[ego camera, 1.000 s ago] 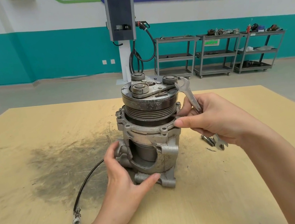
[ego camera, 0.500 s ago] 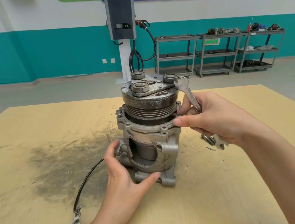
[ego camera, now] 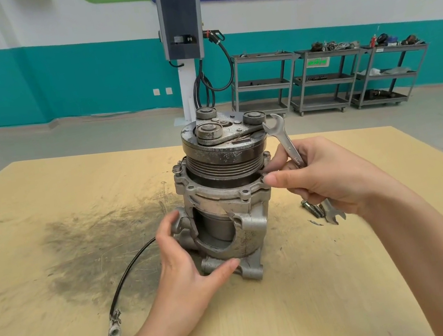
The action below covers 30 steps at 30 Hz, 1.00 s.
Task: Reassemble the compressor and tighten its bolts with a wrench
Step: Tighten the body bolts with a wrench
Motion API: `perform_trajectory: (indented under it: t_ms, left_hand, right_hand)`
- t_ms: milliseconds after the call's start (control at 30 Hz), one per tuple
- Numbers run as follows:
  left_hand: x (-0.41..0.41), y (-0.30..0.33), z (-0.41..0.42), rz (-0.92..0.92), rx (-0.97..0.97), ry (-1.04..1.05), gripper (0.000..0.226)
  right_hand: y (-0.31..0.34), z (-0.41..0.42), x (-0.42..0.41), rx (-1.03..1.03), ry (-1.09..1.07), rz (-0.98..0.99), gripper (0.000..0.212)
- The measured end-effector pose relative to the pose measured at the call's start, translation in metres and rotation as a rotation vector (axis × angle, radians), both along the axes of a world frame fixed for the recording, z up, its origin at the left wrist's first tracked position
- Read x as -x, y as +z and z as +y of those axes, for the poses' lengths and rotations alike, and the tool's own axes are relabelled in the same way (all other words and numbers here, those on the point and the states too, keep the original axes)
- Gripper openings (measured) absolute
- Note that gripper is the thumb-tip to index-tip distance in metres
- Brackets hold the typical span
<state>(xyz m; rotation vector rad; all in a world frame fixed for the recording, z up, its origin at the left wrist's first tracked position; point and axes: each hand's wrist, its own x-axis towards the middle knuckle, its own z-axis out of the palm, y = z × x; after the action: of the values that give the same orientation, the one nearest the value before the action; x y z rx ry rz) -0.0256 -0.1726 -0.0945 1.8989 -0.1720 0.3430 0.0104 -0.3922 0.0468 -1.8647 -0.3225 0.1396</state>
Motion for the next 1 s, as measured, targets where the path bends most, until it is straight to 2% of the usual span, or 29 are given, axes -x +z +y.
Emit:
perform_trajectory:
  t_ms: [133, 400, 600, 767, 833, 933, 1000]
  left_hand:
    - [-0.001, 0.0, 0.0, -0.018, -0.011, 0.007, 0.109]
    - [-0.001, 0.0, -0.001, -0.03, -0.001, 0.002, 0.11]
    - [-0.001, -0.001, 0.0, -0.029, -0.002, 0.001, 0.11]
    - [-0.002, -0.002, 0.0, -0.035, -0.003, -0.002, 0.109]
    - [-0.002, -0.002, 0.001, -0.036, -0.001, -0.003, 0.108]
    - [-0.001, -0.003, 0.001, -0.033, 0.0, -0.005, 0.108]
    - [-0.002, -0.003, 0.001, -0.035, -0.003, -0.005, 0.108]
  right_hand:
    - [0.0, 0.001, 0.0, 0.047, -0.024, -0.076, 0.017]
    - [-0.001, 0.001, 0.001, 0.095, -0.008, -0.115, 0.01]
    - [-0.007, 0.01, 0.001, 0.044, -0.078, -0.141, 0.024]
    - [0.002, 0.008, 0.006, 0.132, -0.101, -0.18, 0.024]
    - [0.005, -0.001, 0.004, -0.001, -0.141, -0.119, 0.028]
    - [0.012, -0.017, -0.002, -0.365, -0.147, -0.015, 0.044]
    - [0.013, -0.024, -0.008, -0.424, -0.203, -0.042, 0.05]
